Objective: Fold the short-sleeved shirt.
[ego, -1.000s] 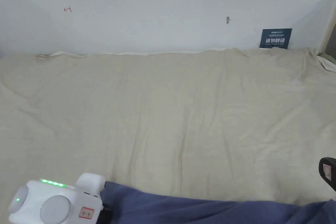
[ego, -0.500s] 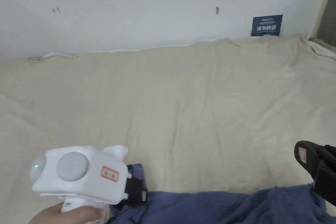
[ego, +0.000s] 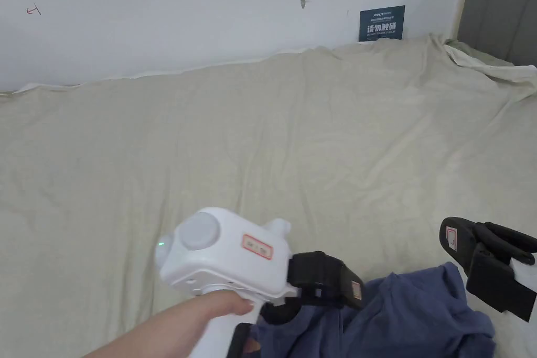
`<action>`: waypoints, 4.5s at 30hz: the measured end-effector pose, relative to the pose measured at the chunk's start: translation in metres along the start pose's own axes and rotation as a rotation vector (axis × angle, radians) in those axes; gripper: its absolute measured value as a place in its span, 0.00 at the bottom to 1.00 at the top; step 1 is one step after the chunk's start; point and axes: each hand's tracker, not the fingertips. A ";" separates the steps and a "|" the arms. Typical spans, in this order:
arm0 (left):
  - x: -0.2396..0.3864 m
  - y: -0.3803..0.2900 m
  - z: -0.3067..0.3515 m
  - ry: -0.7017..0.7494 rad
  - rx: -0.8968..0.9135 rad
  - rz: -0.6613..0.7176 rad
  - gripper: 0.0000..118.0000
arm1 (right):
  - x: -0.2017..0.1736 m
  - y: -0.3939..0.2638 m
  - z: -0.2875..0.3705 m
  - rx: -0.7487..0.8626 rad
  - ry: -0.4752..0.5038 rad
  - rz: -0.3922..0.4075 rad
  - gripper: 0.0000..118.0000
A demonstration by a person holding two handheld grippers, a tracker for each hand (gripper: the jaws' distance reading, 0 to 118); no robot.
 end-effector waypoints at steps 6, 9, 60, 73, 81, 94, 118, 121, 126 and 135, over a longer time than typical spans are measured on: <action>-0.029 -0.027 0.054 0.420 0.112 -0.077 0.85 | 0.001 -0.001 -0.002 -0.016 0.017 0.005 0.01; -0.054 -0.031 0.041 0.466 0.061 -0.080 0.00 | 0.000 -0.002 -0.005 -0.021 0.029 0.006 0.01; -0.187 -0.069 0.067 -0.168 0.200 0.194 1.00 | -0.012 0.002 -0.009 -0.117 0.012 -0.054 0.01; -0.190 -0.051 0.016 -0.323 0.217 0.310 1.00 | -0.022 0.005 -0.014 -0.148 0.024 0.018 0.02; -0.175 -0.059 0.041 0.136 0.237 0.201 0.05 | -0.014 0.001 -0.015 -0.154 0.030 0.015 0.02; -0.100 -0.061 0.147 0.830 0.272 -0.041 0.05 | -0.006 0.004 -0.017 -0.130 0.065 -0.034 0.02; 0.026 -0.004 -0.012 0.143 0.020 -0.063 0.89 | 0.035 -0.009 -0.001 -0.093 0.030 -0.146 0.02; 0.022 -0.016 0.005 0.353 0.031 -0.117 0.87 | 0.034 -0.009 -0.002 -0.093 0.036 -0.148 0.02; 0.017 -0.034 -0.016 0.338 0.025 -0.135 0.00 | 0.033 -0.012 -0.004 -0.098 0.044 -0.152 0.02; 0.024 -0.024 -0.125 0.284 -0.093 -0.135 0.00 | 0.042 -0.015 -0.002 -0.118 0.018 -0.164 0.02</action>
